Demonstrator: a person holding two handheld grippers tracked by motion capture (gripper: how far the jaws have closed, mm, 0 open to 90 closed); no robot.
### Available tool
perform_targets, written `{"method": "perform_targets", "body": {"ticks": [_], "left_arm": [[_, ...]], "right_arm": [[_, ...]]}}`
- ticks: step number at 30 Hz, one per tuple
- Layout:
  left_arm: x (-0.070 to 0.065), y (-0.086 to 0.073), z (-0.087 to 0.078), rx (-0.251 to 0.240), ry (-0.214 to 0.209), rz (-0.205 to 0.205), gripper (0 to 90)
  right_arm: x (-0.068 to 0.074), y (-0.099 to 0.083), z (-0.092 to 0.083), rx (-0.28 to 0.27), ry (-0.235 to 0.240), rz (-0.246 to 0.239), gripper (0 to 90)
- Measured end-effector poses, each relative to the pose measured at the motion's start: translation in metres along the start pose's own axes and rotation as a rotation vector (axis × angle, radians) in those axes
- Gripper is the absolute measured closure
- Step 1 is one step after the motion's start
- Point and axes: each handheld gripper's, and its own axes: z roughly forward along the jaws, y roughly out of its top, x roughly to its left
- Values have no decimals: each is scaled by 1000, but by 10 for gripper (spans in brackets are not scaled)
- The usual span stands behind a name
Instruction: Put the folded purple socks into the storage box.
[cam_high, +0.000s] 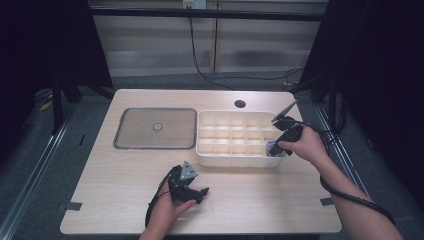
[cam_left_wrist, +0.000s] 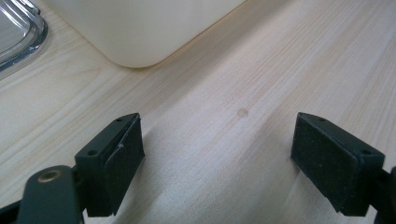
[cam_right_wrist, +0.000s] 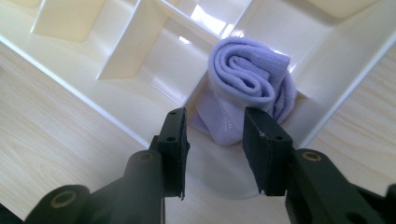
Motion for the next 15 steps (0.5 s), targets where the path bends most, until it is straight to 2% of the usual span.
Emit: {"method": "perform_targets", "body": {"ticks": [7,15], "left_arm": [[0,0,0,0,0,0,164],[0,0,0,1,0,0,164]], "right_arm": [[5,3,-7,-12,11,-26,542],[19,1,-13,-7,18,-68,462]]}}
